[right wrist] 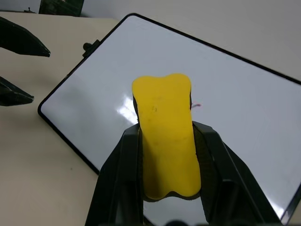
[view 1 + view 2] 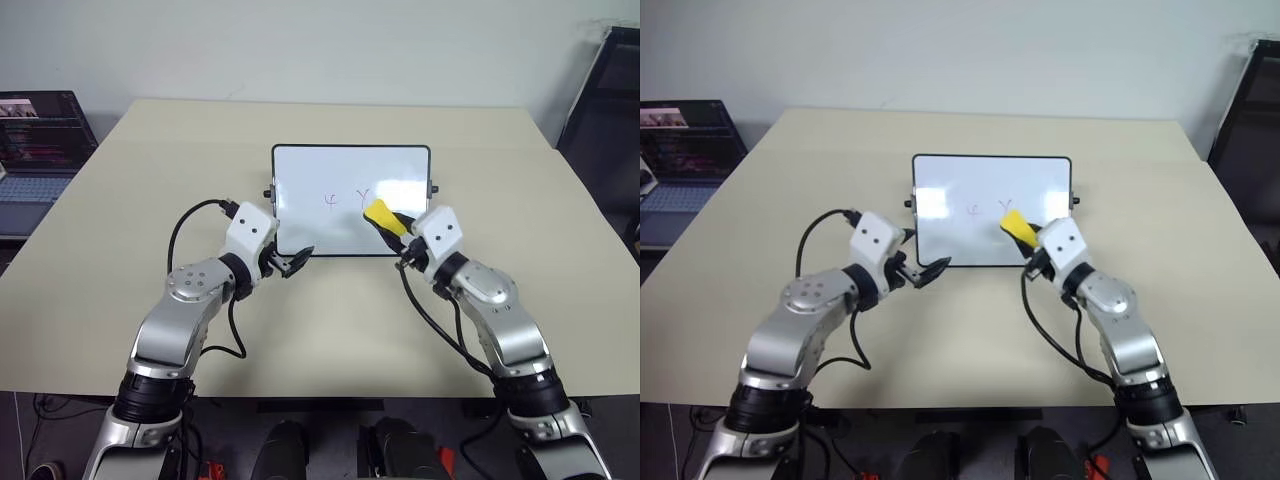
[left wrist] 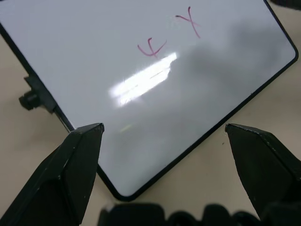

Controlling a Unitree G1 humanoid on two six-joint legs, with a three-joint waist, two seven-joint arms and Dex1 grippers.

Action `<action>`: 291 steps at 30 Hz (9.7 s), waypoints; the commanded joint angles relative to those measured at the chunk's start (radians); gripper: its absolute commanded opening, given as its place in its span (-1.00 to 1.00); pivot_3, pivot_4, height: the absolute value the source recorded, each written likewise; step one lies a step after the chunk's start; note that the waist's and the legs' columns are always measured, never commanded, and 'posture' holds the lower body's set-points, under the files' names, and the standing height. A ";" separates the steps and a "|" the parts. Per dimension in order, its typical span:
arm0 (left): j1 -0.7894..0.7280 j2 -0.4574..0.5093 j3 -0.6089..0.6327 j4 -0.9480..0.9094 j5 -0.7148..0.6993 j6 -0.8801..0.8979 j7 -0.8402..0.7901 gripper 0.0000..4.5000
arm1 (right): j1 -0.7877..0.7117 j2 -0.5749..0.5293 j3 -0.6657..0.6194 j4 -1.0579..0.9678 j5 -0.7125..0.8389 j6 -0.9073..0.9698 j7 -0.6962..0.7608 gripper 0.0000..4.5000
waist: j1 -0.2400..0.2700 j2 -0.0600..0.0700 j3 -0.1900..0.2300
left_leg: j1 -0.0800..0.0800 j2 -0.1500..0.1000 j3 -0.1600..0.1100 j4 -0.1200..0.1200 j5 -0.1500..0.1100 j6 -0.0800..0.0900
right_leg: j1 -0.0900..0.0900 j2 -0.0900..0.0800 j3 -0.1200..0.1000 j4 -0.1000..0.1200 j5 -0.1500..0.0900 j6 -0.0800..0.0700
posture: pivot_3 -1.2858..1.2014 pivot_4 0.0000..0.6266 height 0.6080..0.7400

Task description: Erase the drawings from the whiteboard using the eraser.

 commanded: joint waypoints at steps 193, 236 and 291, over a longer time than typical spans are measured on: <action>-0.050 0.023 -0.037 0.033 -0.059 0.015 -0.093 1.00 | -0.538 0.053 0.172 0.731 -0.306 -0.232 0.010 -0.52 | -0.012 0.000 0.000 | 0.007 0.000 -0.002 0.001 0.001 0.000 | 0.000 0.000 0.003 0.013 0.000 -0.001 | 0.03 -0.52 1.00; -0.034 0.002 -0.056 0.024 -0.072 -0.046 -0.132 1.00 | -0.212 -0.004 -0.034 0.155 -0.151 0.084 0.165 -0.52 | -0.006 0.000 0.000 | 0.002 0.000 -0.006 0.000 0.001 0.000 | 0.000 -0.001 0.003 0.007 0.000 -0.001 | 0.03 -0.52 1.00; -0.082 -0.162 -0.052 0.211 -0.046 -0.354 -0.312 1.00 | 0.344 0.106 -0.320 -0.515 0.155 0.391 -0.240 0.98 | -0.011 0.001 0.000 | -0.003 0.001 -0.002 0.000 0.000 0.001 | -0.001 0.005 0.003 -0.001 -0.001 0.001 | 0.03 -0.52 1.00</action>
